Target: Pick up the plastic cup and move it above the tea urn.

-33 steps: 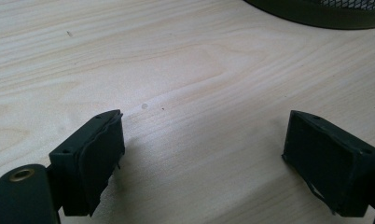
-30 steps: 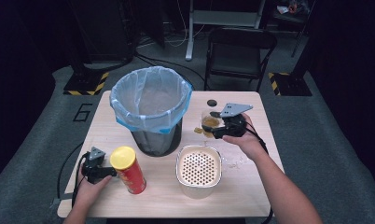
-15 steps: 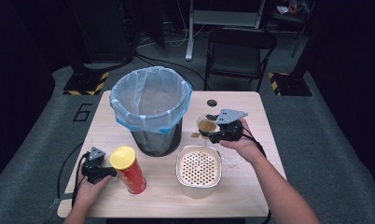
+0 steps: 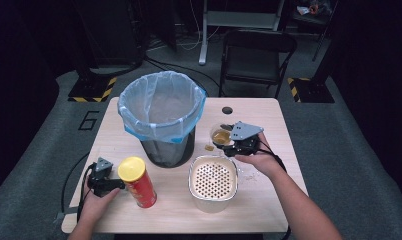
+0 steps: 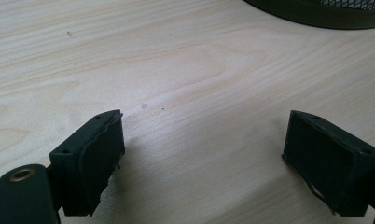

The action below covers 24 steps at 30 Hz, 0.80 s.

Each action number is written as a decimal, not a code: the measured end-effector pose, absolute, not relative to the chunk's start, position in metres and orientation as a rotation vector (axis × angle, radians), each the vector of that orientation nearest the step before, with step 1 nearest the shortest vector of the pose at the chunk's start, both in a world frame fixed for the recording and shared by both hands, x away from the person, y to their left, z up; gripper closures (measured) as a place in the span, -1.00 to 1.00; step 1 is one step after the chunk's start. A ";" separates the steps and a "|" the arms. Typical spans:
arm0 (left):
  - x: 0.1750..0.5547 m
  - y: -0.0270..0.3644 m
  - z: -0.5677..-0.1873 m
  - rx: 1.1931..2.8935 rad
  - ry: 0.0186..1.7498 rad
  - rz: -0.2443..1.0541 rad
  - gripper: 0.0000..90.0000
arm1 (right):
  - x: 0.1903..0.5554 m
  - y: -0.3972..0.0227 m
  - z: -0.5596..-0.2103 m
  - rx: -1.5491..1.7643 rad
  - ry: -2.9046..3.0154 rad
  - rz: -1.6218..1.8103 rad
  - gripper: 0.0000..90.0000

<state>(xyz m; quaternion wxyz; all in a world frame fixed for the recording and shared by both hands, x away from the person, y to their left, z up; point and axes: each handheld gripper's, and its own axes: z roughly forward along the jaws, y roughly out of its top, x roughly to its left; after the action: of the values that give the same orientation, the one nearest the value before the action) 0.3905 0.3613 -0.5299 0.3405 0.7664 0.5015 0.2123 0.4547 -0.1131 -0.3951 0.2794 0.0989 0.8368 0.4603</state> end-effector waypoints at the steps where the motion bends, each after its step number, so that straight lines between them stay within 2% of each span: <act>1: 0.391 0.361 -0.530 1.993 1.306 0.553 -0.74 | 0.454 -0.113 -0.396 0.256 2.242 1.230 -0.20; 12: 0.391 0.361 -0.530 1.993 1.306 0.553 -0.74 | 0.439 -0.106 -0.405 0.116 2.168 1.116 -0.20; 24: 0.391 0.361 -0.530 1.994 1.305 0.553 -0.74 | 0.394 -0.081 -0.421 -0.295 1.911 0.661 -0.18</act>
<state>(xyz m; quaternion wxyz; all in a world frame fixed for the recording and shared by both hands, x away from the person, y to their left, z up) 0.3905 0.3613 -0.5300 0.3405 0.7663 0.5017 0.2125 0.3944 -0.0814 -0.4205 0.5219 -0.1230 0.7977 0.2761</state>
